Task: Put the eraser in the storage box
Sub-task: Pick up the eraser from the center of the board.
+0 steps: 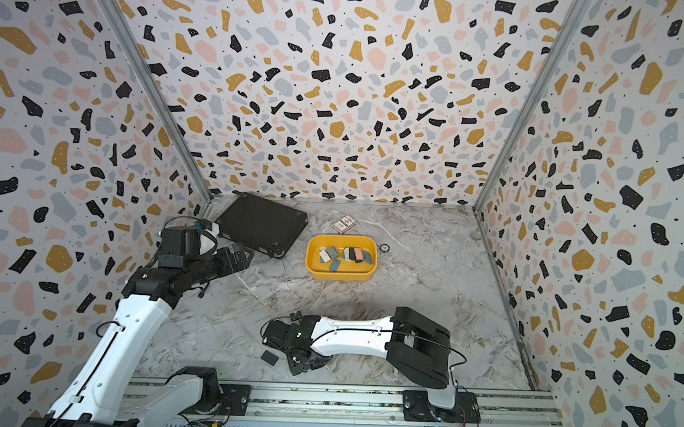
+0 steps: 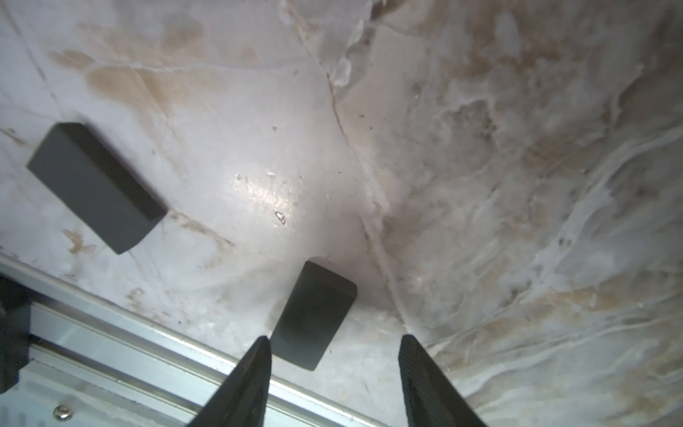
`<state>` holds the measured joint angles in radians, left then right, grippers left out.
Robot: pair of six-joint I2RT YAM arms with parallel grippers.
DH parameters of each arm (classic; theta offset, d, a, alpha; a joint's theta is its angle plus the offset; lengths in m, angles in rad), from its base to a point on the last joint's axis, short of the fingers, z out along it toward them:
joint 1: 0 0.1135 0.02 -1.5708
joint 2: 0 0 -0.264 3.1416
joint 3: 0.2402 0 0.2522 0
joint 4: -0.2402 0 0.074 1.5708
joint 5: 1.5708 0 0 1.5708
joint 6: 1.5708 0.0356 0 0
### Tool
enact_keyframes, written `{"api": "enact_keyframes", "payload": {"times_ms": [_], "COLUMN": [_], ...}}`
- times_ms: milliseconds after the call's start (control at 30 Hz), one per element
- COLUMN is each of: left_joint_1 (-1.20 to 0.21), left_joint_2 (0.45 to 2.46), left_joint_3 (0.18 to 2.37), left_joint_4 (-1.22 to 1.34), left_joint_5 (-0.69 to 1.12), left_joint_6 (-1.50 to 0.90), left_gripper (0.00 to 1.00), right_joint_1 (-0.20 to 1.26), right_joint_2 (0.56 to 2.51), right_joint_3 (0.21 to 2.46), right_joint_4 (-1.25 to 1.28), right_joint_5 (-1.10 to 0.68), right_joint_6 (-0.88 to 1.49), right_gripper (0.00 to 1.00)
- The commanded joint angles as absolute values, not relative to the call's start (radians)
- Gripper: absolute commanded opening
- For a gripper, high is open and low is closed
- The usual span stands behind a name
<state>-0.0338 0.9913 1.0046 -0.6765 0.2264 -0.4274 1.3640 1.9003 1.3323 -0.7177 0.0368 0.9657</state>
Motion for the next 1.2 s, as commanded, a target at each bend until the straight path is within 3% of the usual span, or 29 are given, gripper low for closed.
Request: {"api": "enact_keyframes", "payload": {"times_ms": [0,333,733,867,1167], "left_joint_1": [-0.028,-0.028,-0.026,-0.026,-0.026], "left_joint_2": [0.968,0.96,0.954,0.96,0.983], "left_joint_3": [0.985,0.982,0.976,0.98,0.99], "left_joint_4": [-0.675,-0.681,-0.681,-0.68,-0.676], "left_joint_5": [0.229,0.222,0.215,0.213,0.201], "left_joint_6": [-0.409,-0.401,-0.402,-0.405,-0.422], "left_gripper": [0.99,1.0,1.0,1.0,1.0], "right_joint_1": [1.371,1.373,1.371,1.355,1.279], "right_joint_2": [1.931,1.985,2.007,1.97,1.834], "right_joint_3": [1.379,1.406,1.437,1.419,1.482], "right_joint_4": [-0.751,-0.76,-0.778,-0.778,-0.884], "right_joint_5": [0.009,-0.024,-0.043,-0.011,0.163], "right_joint_6": [0.989,0.996,0.965,0.954,0.837], "right_gripper": [0.58,0.57,0.23,0.17,0.17]}}
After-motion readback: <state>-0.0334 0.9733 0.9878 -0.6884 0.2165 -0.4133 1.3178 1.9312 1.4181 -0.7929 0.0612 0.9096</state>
